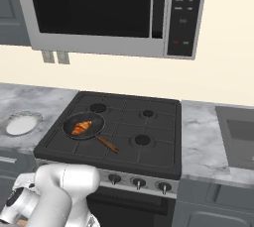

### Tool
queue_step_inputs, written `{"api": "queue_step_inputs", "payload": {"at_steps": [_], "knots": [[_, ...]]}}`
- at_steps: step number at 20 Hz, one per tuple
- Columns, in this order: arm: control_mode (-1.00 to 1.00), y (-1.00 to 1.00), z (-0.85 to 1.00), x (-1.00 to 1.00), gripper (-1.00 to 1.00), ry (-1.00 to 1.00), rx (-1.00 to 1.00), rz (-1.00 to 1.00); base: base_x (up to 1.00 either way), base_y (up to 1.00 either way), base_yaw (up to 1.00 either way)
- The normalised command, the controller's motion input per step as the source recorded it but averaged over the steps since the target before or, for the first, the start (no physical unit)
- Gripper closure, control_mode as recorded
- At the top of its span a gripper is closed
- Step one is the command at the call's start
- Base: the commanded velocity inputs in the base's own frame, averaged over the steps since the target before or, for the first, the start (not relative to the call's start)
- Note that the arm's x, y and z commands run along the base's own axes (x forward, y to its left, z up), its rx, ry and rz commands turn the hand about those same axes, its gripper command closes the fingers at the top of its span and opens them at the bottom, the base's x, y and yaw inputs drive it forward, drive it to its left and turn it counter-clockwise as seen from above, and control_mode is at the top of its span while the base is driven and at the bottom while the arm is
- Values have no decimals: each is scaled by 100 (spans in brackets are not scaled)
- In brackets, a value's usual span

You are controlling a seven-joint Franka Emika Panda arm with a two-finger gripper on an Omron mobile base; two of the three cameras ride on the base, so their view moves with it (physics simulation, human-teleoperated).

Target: Pick the croissant and place it on the pan. Then turn on the stove to warm the croissant.

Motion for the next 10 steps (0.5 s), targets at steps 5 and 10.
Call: {"api": "queue_step_inputs", "payload": {"at_steps": [5,10], "knots": [[-100,54,0,0,-100,0,0,15,0,0,0],[-100,57,0,0,-100,0,0,16,0,0,0]]}}
